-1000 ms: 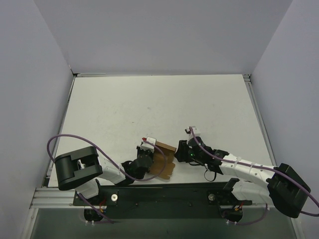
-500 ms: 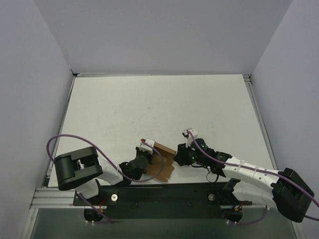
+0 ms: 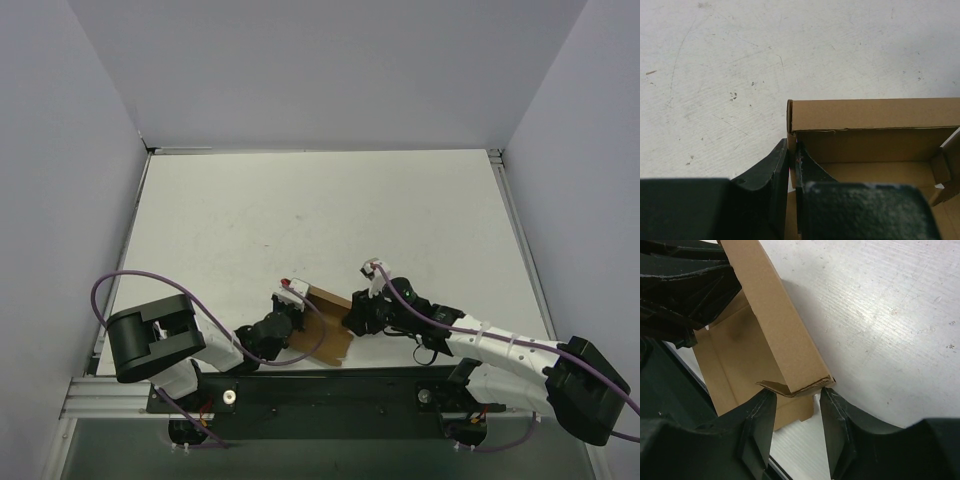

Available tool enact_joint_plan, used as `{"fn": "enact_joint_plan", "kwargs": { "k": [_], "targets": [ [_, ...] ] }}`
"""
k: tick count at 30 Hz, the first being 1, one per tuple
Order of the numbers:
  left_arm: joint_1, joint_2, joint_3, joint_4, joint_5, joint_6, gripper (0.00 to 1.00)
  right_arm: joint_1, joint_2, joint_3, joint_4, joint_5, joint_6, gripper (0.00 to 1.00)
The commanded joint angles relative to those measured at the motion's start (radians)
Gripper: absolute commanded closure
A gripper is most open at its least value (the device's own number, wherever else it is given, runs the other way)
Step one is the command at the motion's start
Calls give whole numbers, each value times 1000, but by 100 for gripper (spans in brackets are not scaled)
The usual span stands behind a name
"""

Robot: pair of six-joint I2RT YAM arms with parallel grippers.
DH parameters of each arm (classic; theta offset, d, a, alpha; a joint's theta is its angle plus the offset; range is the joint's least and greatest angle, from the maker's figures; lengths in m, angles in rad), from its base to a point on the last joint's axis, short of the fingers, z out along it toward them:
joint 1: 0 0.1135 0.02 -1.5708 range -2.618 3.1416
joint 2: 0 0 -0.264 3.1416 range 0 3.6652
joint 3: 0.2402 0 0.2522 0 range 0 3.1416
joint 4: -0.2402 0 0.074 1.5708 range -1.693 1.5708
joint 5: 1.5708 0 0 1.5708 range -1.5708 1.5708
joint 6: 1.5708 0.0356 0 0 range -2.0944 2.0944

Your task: Fold the paper box

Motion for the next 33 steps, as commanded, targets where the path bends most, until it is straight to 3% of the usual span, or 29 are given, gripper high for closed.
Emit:
{"fn": "enact_joint_plan", "kwargs": {
  "k": [1,12,24,33],
  "targets": [
    [0,-27,-11,107,78,14,100,9,5,9,58,19,-20,60],
    [1,-5,-2,118,130,26,100,20,35,-7,107,258,-70,64],
    [1,13,17,103,156,26,100,21,126,-19,265,396,-130,62],
    [1,22,32,92,167,11,100,21,205,12,296,424,-119,73]
  ]
}}
